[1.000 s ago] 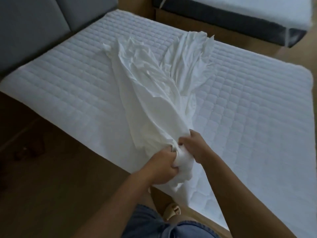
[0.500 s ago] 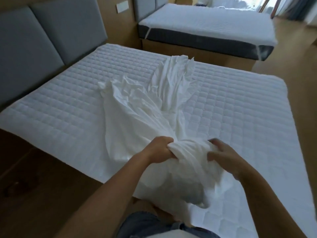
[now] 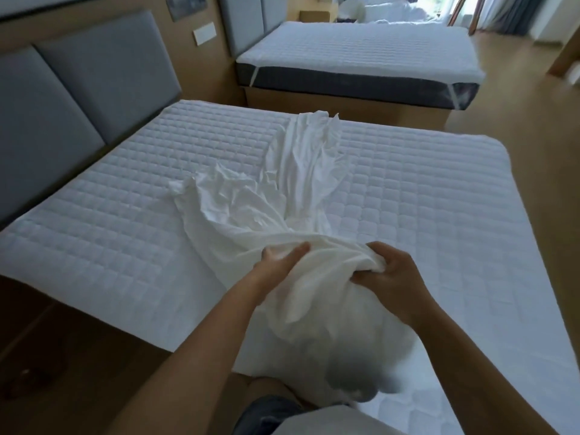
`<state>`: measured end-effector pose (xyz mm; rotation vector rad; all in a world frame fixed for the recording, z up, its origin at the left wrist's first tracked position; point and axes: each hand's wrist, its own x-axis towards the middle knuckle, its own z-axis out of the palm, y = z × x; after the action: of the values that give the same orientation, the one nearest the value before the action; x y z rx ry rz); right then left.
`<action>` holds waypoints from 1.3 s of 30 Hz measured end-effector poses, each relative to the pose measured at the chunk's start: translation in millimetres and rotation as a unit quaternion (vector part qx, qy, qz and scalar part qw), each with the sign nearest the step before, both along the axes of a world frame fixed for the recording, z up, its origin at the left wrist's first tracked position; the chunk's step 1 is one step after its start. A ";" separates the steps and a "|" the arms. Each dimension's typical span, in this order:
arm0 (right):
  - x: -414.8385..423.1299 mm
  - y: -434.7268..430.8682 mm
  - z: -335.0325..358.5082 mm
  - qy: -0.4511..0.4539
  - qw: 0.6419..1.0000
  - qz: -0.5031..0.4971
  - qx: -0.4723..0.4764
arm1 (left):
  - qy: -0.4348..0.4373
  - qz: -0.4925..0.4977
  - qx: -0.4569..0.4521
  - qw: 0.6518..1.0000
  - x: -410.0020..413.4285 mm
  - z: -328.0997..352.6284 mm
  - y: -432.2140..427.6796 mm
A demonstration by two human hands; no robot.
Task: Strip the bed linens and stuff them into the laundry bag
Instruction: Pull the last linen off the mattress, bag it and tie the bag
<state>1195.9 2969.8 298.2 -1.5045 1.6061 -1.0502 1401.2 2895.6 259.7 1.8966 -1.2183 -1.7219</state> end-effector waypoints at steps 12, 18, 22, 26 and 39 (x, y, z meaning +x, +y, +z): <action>-16.7 -6.4 -0.5 -0.278 0.933 -0.031 0.228 | 0.145 -0.134 -0.220 0.955 -43.3 40.7 7.9; -14.2 -39.3 15.0 -0.294 0.926 -0.043 0.231 | 0.000 -0.351 -0.317 0.881 -46.8 58.3 35.0; -8.4 -26.3 17.6 -0.293 0.940 -0.044 0.169 | -0.002 -0.118 -0.321 0.940 -28.7 64.5 18.2; 11.1 -0.2 25.3 -0.255 0.951 0.096 0.148 | 0.130 -0.076 -0.109 0.982 -32.6 64.7 15.3; 4.2 17.6 -6.4 -0.223 0.951 0.163 0.138 | 0.222 -0.313 -0.163 0.909 -38.5 91.4 33.7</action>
<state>1200.2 2987.4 291.9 -1.1864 1.0908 -0.8579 1362.7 2929.3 351.1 0.8899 -1.8839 -1.9240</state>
